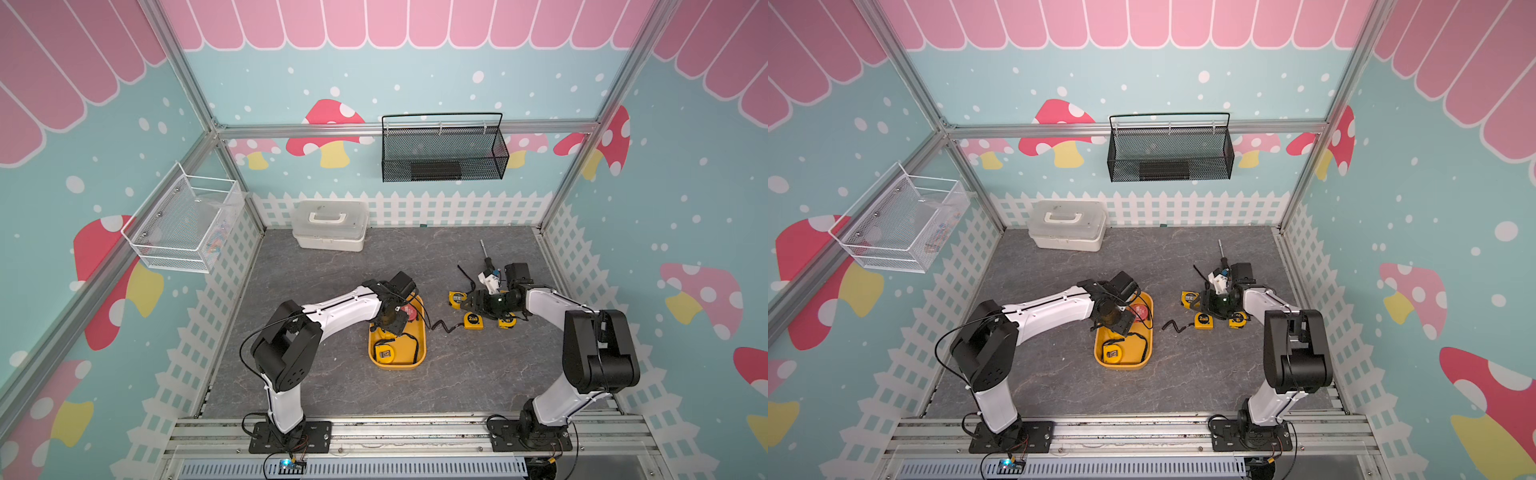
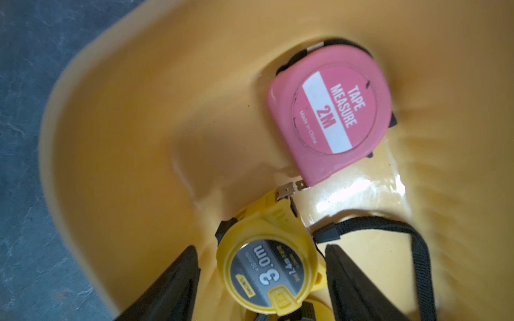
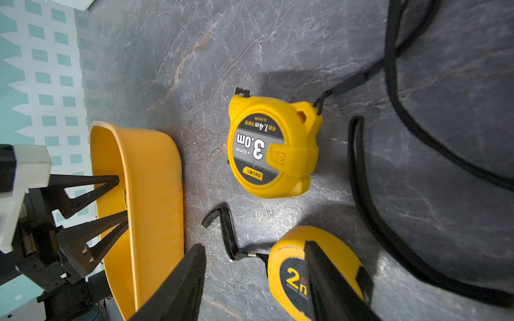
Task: Take the tape measure out of the storage box
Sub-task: Pick up the tape measure from the storage box.
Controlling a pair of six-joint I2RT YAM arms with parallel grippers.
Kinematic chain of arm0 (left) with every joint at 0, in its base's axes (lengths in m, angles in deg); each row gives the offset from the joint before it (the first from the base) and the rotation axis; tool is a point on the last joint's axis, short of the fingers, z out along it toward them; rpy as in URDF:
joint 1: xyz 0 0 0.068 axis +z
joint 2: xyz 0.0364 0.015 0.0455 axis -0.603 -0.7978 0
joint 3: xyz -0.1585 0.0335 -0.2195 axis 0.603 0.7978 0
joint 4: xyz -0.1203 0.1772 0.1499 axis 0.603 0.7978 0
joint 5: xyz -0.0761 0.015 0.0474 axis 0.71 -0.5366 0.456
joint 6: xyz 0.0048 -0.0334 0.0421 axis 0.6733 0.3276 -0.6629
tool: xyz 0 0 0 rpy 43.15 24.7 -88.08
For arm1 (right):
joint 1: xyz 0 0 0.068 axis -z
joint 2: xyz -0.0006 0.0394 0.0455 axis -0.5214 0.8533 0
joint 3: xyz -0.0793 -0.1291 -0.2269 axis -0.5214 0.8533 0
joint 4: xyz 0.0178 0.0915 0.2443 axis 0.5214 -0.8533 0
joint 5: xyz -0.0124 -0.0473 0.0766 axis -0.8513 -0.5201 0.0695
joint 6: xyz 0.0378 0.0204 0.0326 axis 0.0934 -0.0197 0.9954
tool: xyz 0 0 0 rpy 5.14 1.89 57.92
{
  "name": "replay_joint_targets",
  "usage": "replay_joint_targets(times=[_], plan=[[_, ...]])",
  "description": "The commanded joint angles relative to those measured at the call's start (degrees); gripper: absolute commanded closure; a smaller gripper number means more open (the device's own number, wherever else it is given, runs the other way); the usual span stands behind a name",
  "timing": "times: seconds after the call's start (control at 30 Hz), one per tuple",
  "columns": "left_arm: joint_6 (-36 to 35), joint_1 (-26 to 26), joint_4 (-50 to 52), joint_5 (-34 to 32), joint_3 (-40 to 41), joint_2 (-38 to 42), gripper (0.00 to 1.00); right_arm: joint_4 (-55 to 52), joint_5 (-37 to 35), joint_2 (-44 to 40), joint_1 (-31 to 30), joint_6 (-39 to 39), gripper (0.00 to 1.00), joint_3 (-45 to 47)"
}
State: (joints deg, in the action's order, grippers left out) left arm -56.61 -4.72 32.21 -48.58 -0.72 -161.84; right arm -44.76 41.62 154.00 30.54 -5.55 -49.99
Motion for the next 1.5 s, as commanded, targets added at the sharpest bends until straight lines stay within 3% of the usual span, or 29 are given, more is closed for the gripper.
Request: replay_joint_targets(times=[0.0, 0.63, 0.87, 1.13, 1.27, 1.47], plan=[[2.19, -0.07, 1.29, -0.75, 1.16, 1.61, 0.26, -0.58, 0.32, 0.69, -0.43, -1.02, 0.42, 0.75], [2.22, -4.62, 0.75, 2.79, -2.81, -2.33, 0.31, -0.49, 0.32, 0.95, -0.47, -1.04, 0.42, 0.96], [0.98, -4.87, 0.77, 0.97, -2.95, -1.67, 0.29, -0.48, 0.46, 0.89, -0.43, -1.04, 0.42, 1.06], [-13.78, -4.87, 1.64, 0.28, -0.27, 1.92, 0.26, -0.34, 0.63, 1.17, -0.50, -1.04, 0.42, 1.14], [-22.28, -4.73, 1.60, 1.79, 0.84, 2.57, 0.25, -0.15, 0.82, 1.22, -0.44, -0.95, 0.42, 1.38], [-29.44, -3.13, 0.90, 6.11, 0.03, 1.29, 0.25, 0.01, 1.06, 1.18, -0.43, -0.78, 0.42, 1.58]])
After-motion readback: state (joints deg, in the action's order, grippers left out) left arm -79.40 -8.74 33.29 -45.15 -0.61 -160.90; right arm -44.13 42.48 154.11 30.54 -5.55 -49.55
